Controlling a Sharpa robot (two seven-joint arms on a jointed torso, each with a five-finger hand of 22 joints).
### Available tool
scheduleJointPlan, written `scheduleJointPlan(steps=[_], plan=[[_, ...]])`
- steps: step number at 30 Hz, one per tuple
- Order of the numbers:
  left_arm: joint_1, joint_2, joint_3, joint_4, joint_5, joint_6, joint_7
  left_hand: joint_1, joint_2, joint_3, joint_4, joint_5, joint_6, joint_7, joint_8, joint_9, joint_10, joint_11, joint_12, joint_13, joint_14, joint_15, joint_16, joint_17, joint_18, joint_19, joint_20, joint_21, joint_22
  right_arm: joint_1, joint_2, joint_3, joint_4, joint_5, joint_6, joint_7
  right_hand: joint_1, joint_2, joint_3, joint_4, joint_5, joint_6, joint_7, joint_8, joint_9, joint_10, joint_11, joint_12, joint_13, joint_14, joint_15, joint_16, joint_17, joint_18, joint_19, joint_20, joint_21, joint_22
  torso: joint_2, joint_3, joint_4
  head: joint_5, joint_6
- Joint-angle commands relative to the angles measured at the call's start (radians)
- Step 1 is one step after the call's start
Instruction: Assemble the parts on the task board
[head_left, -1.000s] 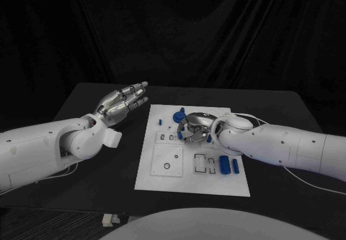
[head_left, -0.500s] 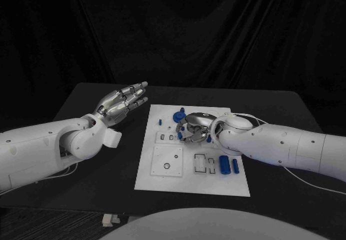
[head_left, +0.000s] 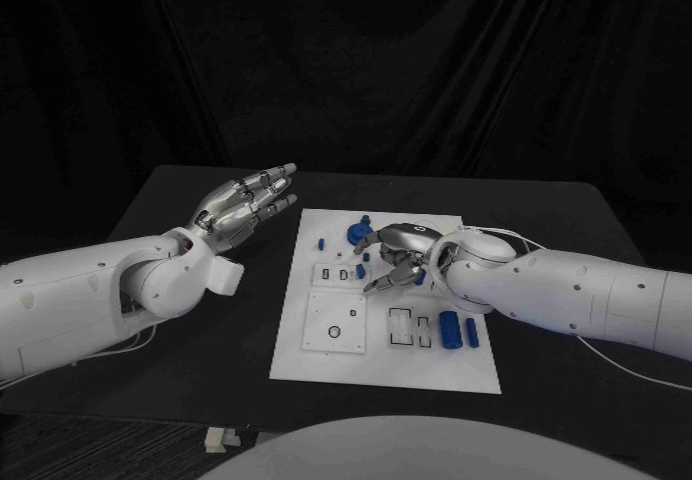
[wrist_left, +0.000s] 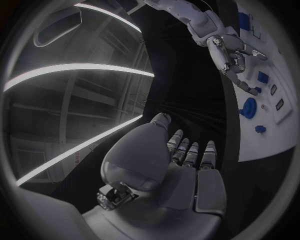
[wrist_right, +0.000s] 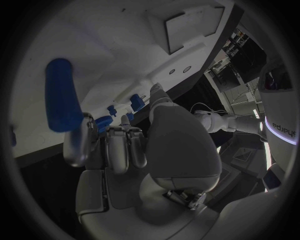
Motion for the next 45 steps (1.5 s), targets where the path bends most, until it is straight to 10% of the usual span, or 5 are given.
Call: scheduleJointPlan(steps=[1,10,23,34,45], plan=[[-0.001,-0.001,0.001,0.003,0.000,0.006,0.008,0.012,-0.003,0.004,-0.003,0.004,-0.005,-0.002,0.004,0.000,-0.002,0.005,0.004,0.000,0.002,0.003,0.003,0.001,0.011,0.000,0.004,0.004,0.001,0.025,-0.022,0.002,0.030,-0.008,-0.099,0.028,-0.017,-0.008,-0.021,0.001,-0.005,0.002,-0.001,0.007,-0.003,0.104,0.005,0.004,0.263,0.091,0.004,-0.004,0.226,0.018,-0.008,-0.001,-0.004,0.177,0.000,0.0000,-0.0004,0.003,0.000],[-0.001,-0.004,0.001,0.005,-0.089,-0.034,0.012,0.013,-0.009,0.003,-0.007,-0.006,-0.004,-0.002,0.005,0.000,-0.002,0.006,0.006,0.000,0.002,0.002,0.003,0.001,0.011,0.002,0.005,0.005,0.002,0.113,-0.114,0.002,0.140,0.010,-0.232,0.087,-0.127,-0.031,-0.154,0.004,-0.002,0.017,0.001,0.022,-0.014,0.104,0.006,0.004,0.263,0.091,0.004,-0.003,0.226,0.017,-0.007,-0.001,0.000,0.179,-0.001,0.0001,-0.0006,0.002,0.000],[0.059,0.012,0.002,-0.023,-0.432,-0.260,-0.109,-0.183,-0.056,-0.171,0.069,-0.569,0.110,0.067,0.043,0.011,0.454,0.171,0.569,0.123,0.602,0.110,0.594,0.152,-0.021,0.657,0.065,0.379,0.182,0.209,-0.260,0.002,0.234,0.117,-0.309,0.150,-0.220,0.125,-0.064,-0.003,-0.006,0.133,0.002,0.091,-0.005,0.104,0.007,0.004,0.263,0.105,0.005,0.028,0.261,0.005,0.021,0.000,0.059,0.196,-0.003,0.0006,0.0003,0.019,0.000],[0.203,0.171,0.002,-0.127,-0.889,-0.071,-0.589,-0.222,0.001,-0.298,0.068,-0.499,0.621,0.020,0.250,0.095,1.544,-0.034,1.408,1.544,1.563,-0.092,1.559,1.560,-0.059,1.199,-0.102,1.254,0.988,0.202,-0.325,0.002,0.229,0.126,-0.263,0.116,-0.193,0.214,-0.056,-0.008,0.052,0.205,0.008,0.118,-0.011,0.104,0.012,0.004,0.263,0.106,0.008,0.030,0.263,-0.001,0.035,0.003,0.089,0.203,-0.022,0.0111,-0.0082,0.006,0.000],[0.250,0.398,0.003,-0.219,-1.001,0.389,-1.017,-0.308,0.045,-0.344,0.068,-0.438,0.695,-0.016,0.299,0.186,1.544,-0.064,1.408,1.544,1.567,-0.121,1.559,1.567,-0.111,1.360,-0.124,1.462,1.322,0.166,-0.339,0.002,0.229,0.126,-0.231,0.098,-0.168,0.232,-0.062,-0.010,0.095,0.216,0.010,0.117,-0.018,0.104,0.014,0.004,0.263,0.106,0.010,0.030,0.263,0.000,0.035,0.005,0.088,0.202,-0.029,0.0232,-0.0315,0.033,0.000]])
